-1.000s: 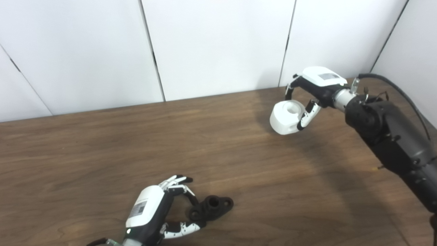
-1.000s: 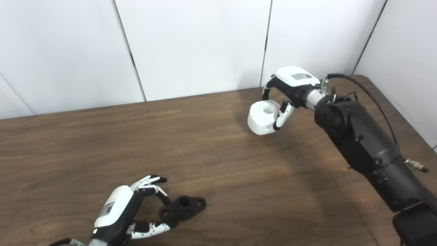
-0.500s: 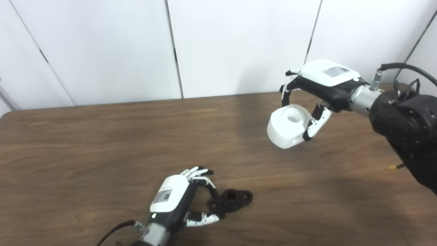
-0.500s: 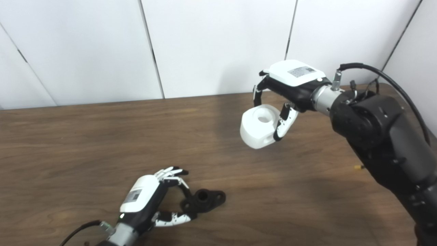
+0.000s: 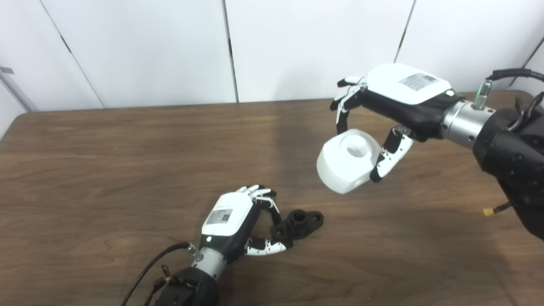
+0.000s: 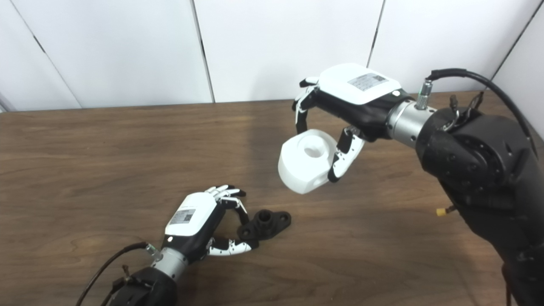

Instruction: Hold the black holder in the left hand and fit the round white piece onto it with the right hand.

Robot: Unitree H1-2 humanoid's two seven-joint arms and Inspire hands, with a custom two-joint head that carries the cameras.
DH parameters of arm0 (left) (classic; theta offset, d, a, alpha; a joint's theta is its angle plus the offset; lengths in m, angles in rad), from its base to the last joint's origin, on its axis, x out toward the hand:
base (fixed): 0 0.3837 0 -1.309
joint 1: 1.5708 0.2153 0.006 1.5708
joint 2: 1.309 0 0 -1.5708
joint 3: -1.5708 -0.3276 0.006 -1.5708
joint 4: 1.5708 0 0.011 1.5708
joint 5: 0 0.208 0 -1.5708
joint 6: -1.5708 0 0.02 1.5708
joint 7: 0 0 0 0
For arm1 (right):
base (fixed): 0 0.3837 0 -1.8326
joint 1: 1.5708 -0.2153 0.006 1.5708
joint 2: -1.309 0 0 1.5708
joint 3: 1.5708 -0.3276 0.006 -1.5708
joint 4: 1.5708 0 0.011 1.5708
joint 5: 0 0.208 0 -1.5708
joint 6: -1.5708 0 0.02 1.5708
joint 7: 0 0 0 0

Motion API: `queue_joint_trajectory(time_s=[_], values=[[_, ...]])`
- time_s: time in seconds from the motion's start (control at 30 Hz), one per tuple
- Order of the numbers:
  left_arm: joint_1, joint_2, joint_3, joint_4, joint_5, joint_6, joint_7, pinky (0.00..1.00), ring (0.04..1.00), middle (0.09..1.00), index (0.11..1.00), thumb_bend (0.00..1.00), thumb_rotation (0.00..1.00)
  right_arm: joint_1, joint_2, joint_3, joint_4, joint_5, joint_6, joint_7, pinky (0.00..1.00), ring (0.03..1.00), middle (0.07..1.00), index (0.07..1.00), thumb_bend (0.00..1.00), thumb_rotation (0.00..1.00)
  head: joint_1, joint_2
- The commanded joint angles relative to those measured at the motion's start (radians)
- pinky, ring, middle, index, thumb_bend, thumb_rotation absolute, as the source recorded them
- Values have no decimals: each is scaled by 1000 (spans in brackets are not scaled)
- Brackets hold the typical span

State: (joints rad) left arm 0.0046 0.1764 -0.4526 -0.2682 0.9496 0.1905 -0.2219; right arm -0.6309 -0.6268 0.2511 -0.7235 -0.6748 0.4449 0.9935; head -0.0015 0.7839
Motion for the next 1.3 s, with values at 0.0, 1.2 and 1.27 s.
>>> queue_joint_trajectory(time_s=[0.0, 1.2, 1.27], values=[[28, 22, -16, 55, 37, 73, -106, 913, 910, 838, 494, 504, 47, -50, 11, -20, -47, 9, 19, 12, 948, 939, 795, 483, 523, 131, -5, 6], [33, 2, -18, 9, 44, 91, -142, 903, 909, 836, 494, 502, 51, 18, 187, 101, 45, -57, -85, -14, 914, 932, 785, 483, 525, 135, -1, 30], [35, -1, -17, 3, 47, 101, -152, 909, 913, 839, 494, 501, 52, 24, 190, 107, 55, -60, -98, -18, 905, 930, 784, 483, 525, 135, 0, 33]])
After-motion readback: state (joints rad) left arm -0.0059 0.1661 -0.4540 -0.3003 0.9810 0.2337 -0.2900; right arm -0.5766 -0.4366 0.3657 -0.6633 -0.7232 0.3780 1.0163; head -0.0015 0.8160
